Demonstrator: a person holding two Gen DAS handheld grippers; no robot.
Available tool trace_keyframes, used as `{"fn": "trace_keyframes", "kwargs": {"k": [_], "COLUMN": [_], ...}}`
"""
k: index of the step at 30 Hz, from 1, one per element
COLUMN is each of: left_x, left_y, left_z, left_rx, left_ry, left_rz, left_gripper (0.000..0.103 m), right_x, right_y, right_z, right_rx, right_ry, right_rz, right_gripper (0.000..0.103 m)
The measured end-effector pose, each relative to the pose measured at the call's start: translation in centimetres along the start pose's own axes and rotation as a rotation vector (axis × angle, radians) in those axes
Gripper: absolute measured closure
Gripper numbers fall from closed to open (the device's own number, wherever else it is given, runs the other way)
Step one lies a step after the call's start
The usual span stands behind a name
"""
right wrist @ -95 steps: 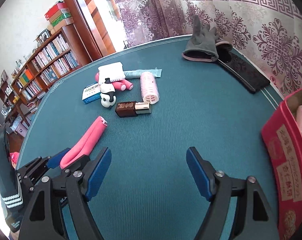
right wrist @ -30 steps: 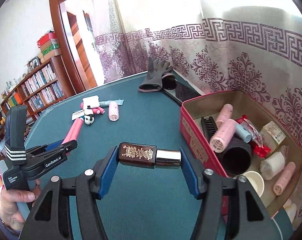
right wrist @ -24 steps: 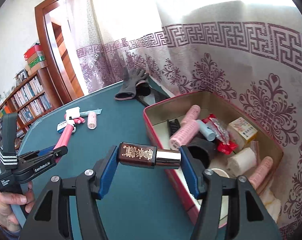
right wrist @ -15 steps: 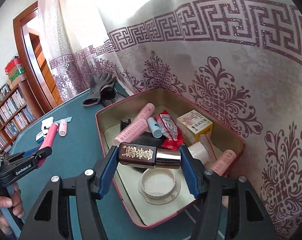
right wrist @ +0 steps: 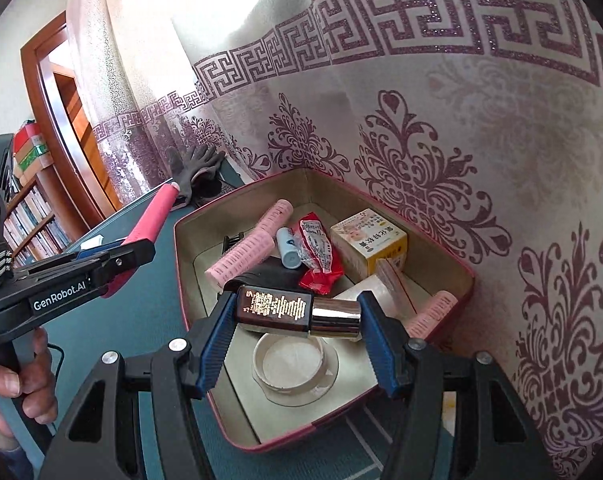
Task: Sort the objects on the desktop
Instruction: 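Carry the foam curler into the tin box and open the left tool while the right tool carries the bottle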
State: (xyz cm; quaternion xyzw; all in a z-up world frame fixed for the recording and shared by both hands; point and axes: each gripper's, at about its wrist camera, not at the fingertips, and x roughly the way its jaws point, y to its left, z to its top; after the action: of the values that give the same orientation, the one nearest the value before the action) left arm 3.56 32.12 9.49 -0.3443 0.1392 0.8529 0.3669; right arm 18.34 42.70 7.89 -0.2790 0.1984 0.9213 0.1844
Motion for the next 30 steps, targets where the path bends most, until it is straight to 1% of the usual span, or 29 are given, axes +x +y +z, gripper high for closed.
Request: {"fn": "trace_keyframes", "kwargs": {"k": [5,9,15,20,22,25,30], "left_x": [1.8,3.2,4.4,5.4,5.7,5.4,4.7], "left_y": [-2.0,-2.8,-3.2,-2.9,-2.5,-1.9,-0.9], "left_z": [1.6,2.4,2.9,3.1,3.1,2.8,2.0], "left_rx": [0.035,0.044,0.055,0.053,0.048,0.036,0.007], "left_ry": [0.007,0.022,0.033,0.045,0.053,0.043,0.048], "left_rz": [-0.022,-0.033,-0.035,-0.014,-0.004,0.014,0.011], "left_gripper": [0.068,0.068,0.068,0.067,0.049,0.048,0.048], "right_x": [0.2,0.4,0.6,0.9,0.9,0.8,0.9], "right_y": [-0.5,-1.1,-1.5,-1.4,-1.3,-1.3,-1.3], "right_z": [0.1,0.2,0.2,0.1,0.2,0.3,0.2], "right_rx": [0.002,0.015,0.023,0.024,0.022,0.022,0.026], "right_ry": [0.003,0.008,0.014,0.020,0.019,0.016,0.021], "right_rz": [-0.002,-0.007,-0.008,-0.006,-0.007,-0.008,-0.011], "right_gripper": [0.038,0.038,0.038,0.038,0.038,0.038,0.038]}}
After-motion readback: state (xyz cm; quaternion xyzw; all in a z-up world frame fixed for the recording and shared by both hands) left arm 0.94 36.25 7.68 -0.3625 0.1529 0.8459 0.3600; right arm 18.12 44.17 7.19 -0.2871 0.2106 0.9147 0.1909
